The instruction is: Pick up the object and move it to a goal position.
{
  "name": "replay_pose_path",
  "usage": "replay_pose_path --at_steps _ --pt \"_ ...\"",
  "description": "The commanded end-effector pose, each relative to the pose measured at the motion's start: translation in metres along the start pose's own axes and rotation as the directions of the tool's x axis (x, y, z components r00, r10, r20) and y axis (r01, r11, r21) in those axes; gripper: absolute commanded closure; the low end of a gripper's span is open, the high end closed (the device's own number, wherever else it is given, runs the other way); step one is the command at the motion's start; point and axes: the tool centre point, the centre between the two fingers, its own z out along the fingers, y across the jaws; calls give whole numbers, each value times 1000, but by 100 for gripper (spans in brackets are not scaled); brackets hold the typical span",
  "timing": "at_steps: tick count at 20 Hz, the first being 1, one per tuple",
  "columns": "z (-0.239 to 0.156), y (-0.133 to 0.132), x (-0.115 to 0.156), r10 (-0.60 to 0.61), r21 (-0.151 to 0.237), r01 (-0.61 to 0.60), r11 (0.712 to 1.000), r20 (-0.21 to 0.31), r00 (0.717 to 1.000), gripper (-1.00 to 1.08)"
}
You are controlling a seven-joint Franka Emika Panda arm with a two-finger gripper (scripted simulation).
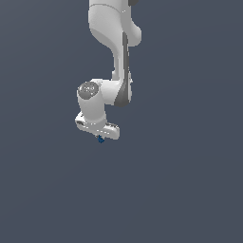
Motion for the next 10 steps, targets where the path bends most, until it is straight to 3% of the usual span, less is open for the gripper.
replay_pose_path --at_steps 1,10 --pt "-16 2 7 0 0 0 1000 -1 1000 108" --pt "-92 13 42 0 -1 0 1000 -1 1000 108"
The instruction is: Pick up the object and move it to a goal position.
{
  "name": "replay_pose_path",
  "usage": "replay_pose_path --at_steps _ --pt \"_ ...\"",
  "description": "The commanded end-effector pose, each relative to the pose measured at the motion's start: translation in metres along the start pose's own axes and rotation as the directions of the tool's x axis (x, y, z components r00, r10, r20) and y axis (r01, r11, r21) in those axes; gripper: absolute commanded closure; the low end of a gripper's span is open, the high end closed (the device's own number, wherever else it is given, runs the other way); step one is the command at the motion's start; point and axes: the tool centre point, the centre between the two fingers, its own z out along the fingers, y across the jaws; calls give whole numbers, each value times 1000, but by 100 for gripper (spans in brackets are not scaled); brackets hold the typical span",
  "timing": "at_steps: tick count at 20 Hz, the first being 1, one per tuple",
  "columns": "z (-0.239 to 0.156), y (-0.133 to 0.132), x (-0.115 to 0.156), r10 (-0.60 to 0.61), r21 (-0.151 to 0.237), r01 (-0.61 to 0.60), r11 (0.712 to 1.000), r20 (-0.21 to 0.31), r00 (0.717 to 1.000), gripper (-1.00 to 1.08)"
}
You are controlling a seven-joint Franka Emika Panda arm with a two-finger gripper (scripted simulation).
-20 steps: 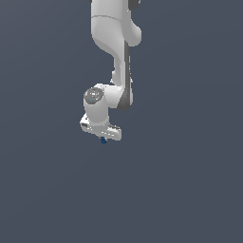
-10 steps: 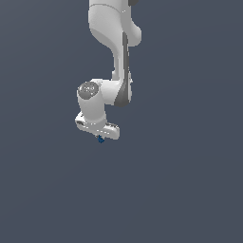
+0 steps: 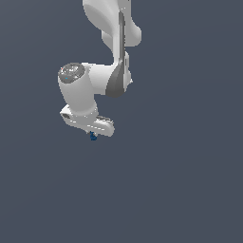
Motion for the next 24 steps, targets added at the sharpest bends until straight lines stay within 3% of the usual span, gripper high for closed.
replay_pose_path --at_steps 1,12,24 --pt "-24 3 11 0 0 0 1000 0 1000 108" --pt "-112 15 54 0 0 0 1000 0 1000 108" --pt "-176 23 87 -1 0 1 1000 0 1000 108"
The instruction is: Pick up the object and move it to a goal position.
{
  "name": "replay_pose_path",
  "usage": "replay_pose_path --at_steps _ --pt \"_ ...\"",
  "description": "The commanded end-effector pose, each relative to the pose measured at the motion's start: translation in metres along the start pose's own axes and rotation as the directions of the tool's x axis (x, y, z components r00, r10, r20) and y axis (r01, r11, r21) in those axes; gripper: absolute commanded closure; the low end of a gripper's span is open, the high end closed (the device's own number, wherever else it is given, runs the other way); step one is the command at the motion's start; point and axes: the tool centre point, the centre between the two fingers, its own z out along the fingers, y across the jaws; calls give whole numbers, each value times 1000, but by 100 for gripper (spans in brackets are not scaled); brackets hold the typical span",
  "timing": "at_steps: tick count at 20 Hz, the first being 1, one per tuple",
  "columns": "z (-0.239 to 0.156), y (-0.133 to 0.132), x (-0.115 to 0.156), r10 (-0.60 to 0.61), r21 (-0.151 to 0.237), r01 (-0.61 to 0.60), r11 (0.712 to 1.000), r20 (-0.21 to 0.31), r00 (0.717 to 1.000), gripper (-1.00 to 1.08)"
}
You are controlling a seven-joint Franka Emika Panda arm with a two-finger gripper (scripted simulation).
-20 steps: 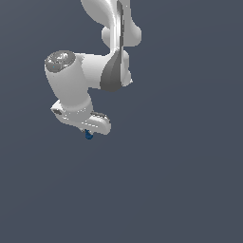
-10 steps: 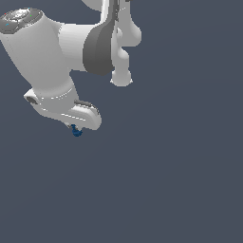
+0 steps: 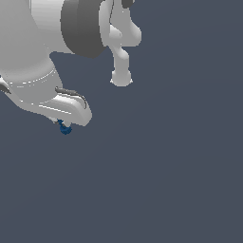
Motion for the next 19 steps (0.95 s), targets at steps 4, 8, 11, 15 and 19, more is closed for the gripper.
replay_pose_path --at_steps 4,8,11,15,19 --pt "-20 2 11 0 0 0 1000 0 1000 108" --pt "-29 4 16 0 0 0 1000 0 1000 108" --pt "-33 4 19 0 1 0 1000 0 1000 108" --pt "-37 4 21 0 1 0 1000 0 1000 108" --pt "-38 5 22 0 1 0 1000 0 1000 108"
